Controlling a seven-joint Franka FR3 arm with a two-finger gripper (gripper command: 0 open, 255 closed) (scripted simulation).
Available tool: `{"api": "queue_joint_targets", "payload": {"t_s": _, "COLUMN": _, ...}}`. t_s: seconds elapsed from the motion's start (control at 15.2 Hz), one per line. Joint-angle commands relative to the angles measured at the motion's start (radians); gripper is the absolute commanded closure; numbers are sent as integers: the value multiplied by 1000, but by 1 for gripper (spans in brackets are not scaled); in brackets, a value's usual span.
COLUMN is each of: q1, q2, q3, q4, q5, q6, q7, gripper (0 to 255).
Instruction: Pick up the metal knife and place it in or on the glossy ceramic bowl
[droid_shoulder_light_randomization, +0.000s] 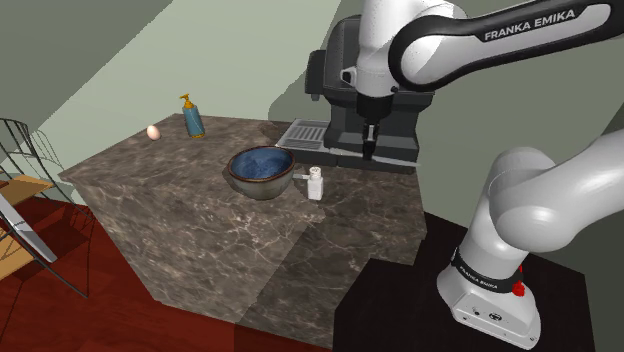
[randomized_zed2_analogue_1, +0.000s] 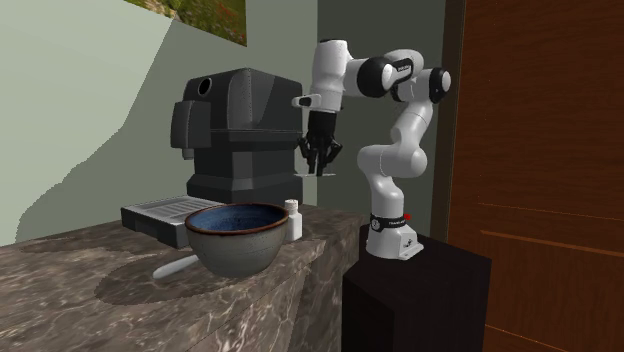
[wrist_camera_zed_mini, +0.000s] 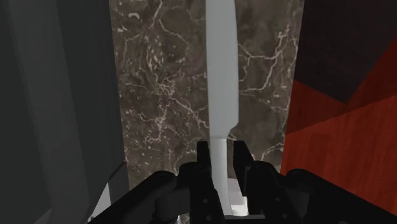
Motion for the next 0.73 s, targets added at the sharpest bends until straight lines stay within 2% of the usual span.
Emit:
{"api": "queue_joint_targets", "payload": {"t_s": 0.0, "q1": 1, "q2": -6, "q3": 1, "q4": 23, "q5": 2, "q6": -29, "q7": -3, "gripper": 255}}
{"api": "queue_joint_targets", "payload": {"t_s": 0.26, "q1": 1, "q2": -7, "q3": 3, "q4": 71, "q5": 5, "q6": -78, "q7": -9, "gripper": 255}}
{"api": "queue_joint_targets", "payload": {"t_s": 0.66, "q1": 15, "q2": 254, "q3": 45, "q4": 250, "q5": 24, "q6": -2, "q7": 46, "gripper": 255}}
